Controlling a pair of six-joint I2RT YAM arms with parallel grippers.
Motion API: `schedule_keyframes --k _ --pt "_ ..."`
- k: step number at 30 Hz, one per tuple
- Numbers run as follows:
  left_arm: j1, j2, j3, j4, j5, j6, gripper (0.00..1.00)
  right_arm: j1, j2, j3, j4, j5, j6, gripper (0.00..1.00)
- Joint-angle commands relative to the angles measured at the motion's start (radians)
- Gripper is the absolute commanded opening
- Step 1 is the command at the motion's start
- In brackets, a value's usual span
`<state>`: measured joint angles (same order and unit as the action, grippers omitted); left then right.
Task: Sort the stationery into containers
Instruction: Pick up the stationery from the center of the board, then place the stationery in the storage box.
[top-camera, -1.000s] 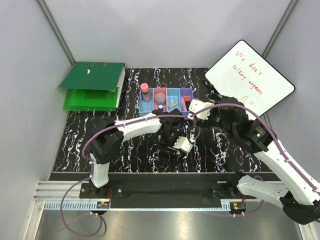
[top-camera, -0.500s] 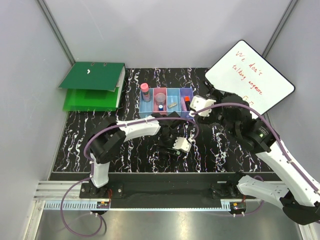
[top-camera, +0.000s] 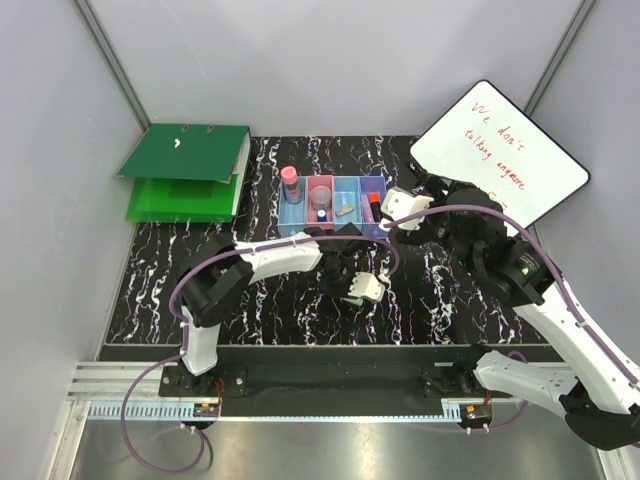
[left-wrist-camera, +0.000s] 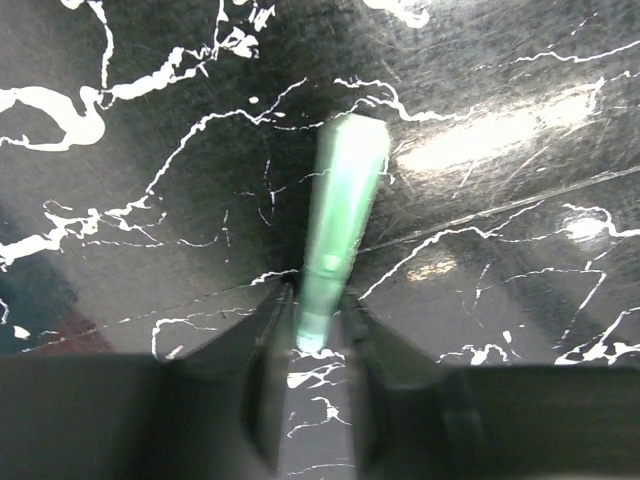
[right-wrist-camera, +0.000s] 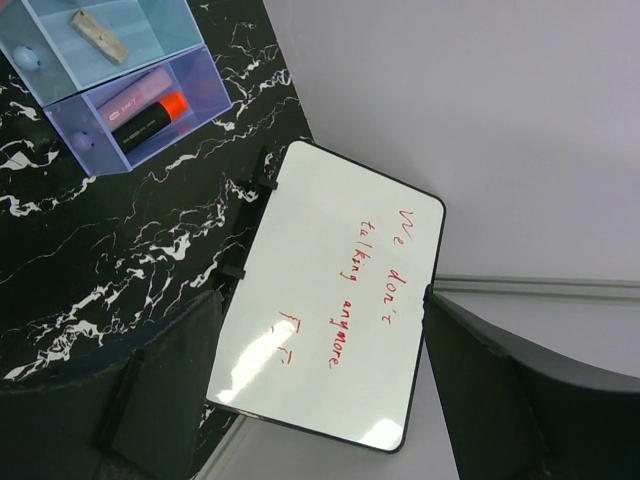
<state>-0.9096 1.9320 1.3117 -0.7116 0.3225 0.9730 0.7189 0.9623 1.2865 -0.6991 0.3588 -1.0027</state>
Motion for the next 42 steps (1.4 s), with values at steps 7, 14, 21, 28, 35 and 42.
schedule_keyframes --k 7,14,21,28,35,42 --pt "0.002 -0.042 0.018 0.034 -0.048 -0.028 0.00 -0.013 -0.027 0.011 0.066 0.062 -0.042 0.88" --pt "0.047 -0.108 0.176 -0.060 -0.192 -0.201 0.00 -0.039 -0.050 -0.022 0.114 0.098 -0.037 0.88" --pt "0.086 -0.192 0.233 -0.063 -0.319 0.108 0.00 -0.064 -0.080 -0.073 0.133 0.106 -0.040 0.88" --pt "0.156 -0.130 0.378 -0.063 -0.407 0.492 0.00 -0.076 -0.077 -0.067 0.145 0.103 -0.048 0.88" --pt "0.192 0.005 0.512 -0.046 -0.372 0.827 0.00 -0.081 -0.070 -0.061 0.154 0.104 -0.054 0.89" --pt "0.227 0.123 0.546 0.011 -0.329 1.104 0.00 -0.093 -0.066 -0.053 0.165 0.101 -0.053 0.89"
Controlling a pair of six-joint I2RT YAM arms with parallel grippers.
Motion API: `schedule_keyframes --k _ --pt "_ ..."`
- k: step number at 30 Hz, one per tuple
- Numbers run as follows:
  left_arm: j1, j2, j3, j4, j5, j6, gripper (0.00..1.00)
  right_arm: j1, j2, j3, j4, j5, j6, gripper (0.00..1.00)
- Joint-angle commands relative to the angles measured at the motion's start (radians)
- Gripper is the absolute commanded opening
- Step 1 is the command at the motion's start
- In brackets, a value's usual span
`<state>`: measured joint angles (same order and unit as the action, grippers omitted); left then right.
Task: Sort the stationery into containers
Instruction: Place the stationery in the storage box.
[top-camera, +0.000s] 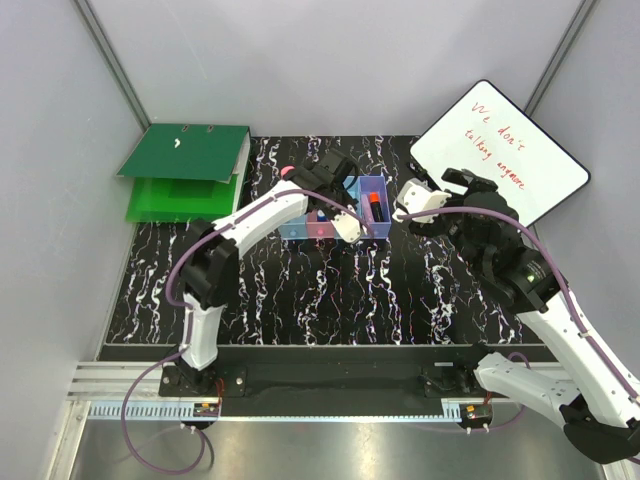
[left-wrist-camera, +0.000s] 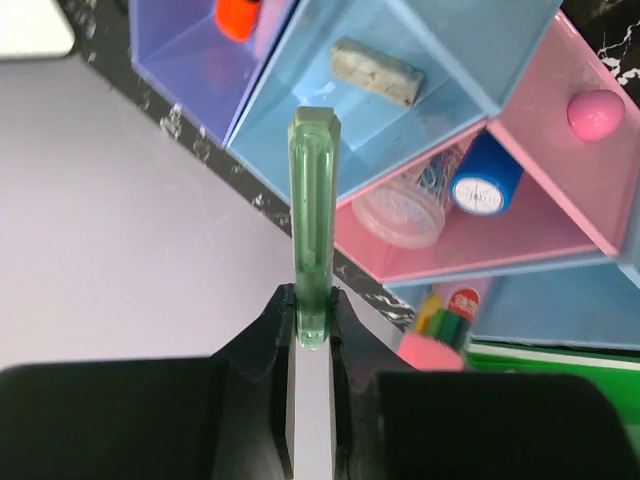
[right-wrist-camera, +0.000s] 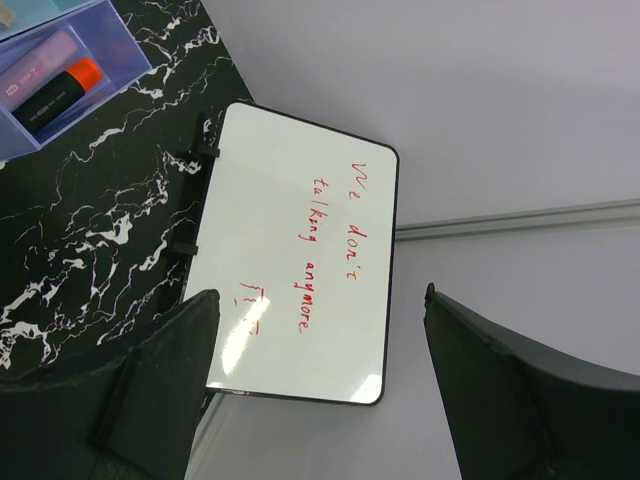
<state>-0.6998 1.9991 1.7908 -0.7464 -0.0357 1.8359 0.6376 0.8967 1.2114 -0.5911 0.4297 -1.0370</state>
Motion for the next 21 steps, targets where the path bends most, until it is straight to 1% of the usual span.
schedule_keyframes --k 1,7,11,15,21 --pt "0.022 0.067 0.073 0.045 0.054 0.290 0.00 -0.013 0.001 0.020 0.057 0.032 -0.020 0.89" --pt "0.055 0.135 0.145 0.024 0.148 0.413 0.00 -0.021 -0.012 0.004 0.065 0.027 -0.015 0.89" --pt "0.072 0.187 0.226 -0.068 0.203 0.415 0.00 -0.024 -0.019 -0.009 0.074 0.026 -0.014 0.90" --pt "0.075 0.201 0.213 -0.073 0.250 0.416 0.00 -0.029 -0.025 -0.013 0.080 0.024 -0.020 0.90" --pt "0.075 0.211 0.177 -0.074 0.257 0.447 0.03 -0.033 -0.025 -0.012 0.093 0.024 -0.021 0.90"
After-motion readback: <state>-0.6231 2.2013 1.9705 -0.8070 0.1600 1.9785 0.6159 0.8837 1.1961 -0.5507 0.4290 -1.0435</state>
